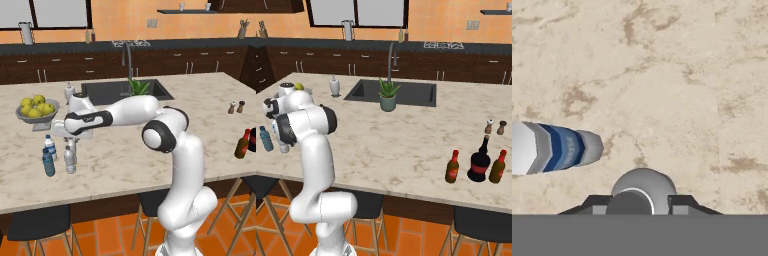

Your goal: Move the plastic bottles in the middle to the plastics group, and the glass bottles in the middle to the glass group.

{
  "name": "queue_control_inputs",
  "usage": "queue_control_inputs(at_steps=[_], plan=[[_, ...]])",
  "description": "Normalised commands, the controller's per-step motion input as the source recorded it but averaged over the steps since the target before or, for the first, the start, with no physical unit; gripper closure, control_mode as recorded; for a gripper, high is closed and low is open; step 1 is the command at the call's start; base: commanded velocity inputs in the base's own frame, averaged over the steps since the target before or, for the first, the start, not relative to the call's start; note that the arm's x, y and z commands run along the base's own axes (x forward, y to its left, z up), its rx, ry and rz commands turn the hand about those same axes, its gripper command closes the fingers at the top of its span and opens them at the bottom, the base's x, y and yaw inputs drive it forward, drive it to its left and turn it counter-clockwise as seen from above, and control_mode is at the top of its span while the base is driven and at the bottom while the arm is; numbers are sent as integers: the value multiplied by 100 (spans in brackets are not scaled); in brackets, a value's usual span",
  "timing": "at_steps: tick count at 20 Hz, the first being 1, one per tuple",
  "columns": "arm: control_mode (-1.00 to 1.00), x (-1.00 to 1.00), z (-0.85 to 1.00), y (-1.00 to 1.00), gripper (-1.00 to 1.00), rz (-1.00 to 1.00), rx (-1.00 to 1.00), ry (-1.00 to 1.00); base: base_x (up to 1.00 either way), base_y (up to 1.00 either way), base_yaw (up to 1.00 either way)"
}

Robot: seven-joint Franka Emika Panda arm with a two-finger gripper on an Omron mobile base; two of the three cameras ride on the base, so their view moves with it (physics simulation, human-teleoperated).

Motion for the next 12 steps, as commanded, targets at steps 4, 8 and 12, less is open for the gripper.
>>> queue_control_inputs(at_steps=[4,8,12], plan=[[-100,-10,-10,5,100,0,0,-3,0,0,0],[-100,-2,5,8,-100,0,0,-14,0,0,0],[-100,-16,26,0,-100,0,0,-16,0,0,0]])
